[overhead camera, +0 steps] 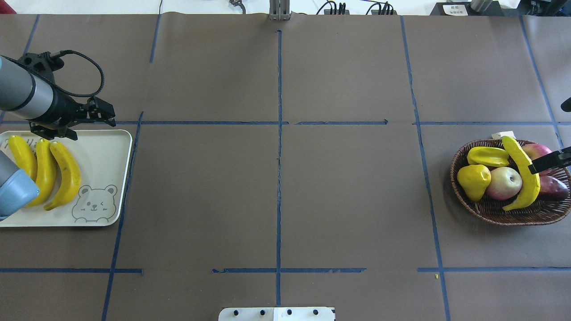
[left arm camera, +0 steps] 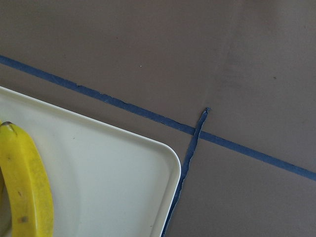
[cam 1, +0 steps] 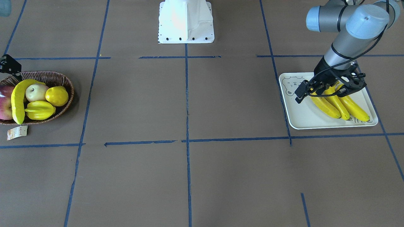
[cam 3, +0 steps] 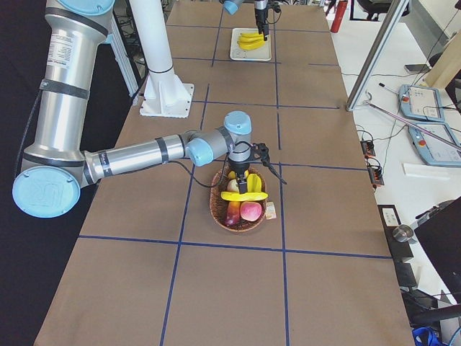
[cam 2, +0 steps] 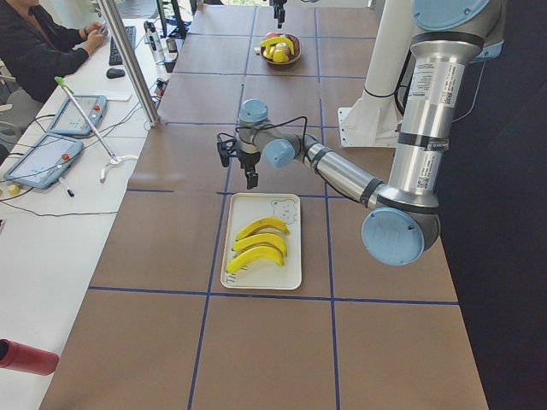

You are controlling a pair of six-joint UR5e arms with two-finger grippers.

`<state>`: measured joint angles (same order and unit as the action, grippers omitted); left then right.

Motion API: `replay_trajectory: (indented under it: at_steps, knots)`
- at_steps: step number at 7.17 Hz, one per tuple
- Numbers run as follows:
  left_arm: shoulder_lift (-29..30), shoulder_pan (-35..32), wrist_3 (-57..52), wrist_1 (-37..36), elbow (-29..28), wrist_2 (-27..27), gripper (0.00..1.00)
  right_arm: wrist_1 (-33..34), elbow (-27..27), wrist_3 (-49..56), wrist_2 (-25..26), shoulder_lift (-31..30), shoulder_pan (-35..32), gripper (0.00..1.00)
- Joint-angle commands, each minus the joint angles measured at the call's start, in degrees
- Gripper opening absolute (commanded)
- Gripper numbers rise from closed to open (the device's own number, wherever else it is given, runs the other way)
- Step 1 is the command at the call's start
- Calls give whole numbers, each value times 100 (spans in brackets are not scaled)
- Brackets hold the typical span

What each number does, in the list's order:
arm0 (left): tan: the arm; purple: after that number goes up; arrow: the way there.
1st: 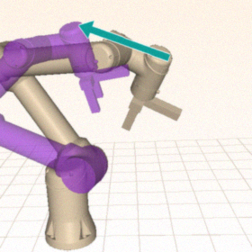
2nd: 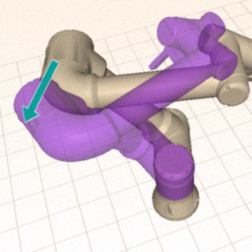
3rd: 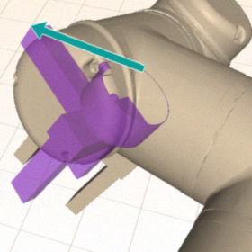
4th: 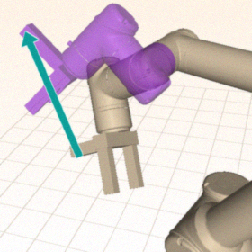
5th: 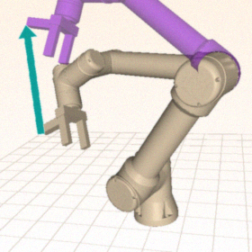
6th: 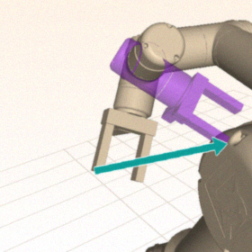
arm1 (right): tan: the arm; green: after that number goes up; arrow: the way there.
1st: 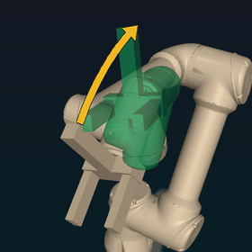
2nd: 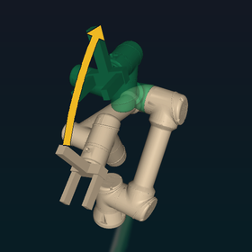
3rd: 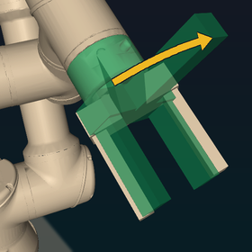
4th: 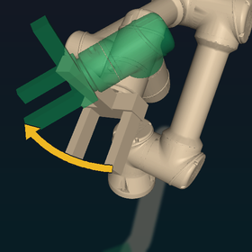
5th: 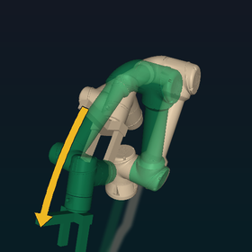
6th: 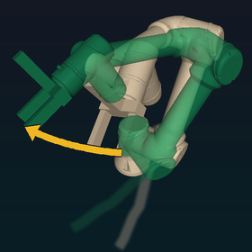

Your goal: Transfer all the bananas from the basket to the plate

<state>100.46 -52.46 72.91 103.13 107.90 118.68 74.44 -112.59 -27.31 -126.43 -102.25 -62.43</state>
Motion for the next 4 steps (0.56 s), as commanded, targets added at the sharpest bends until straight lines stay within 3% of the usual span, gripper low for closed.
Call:
replay_trajectory:
  at_steps: [1, 2, 3, 4]
  knots:
    - [114, 8, -5, -38, -41, -3, 100, -1684, 986, -1255, -478, -101, -6, 100]
    - [149, 8, 4, -39, -50, 6, 100, -2784, 1655, -1694, -662, -84, -14, 100]
    - [149, -1, -5, -47, -32, 6, 100, -3291, 1870, -1968, -855, -102, -49, 100]
    - [141, -1, -5, -47, -32, 6, 100, -3296, 1864, -2006, -1022, -111, -102, 100]
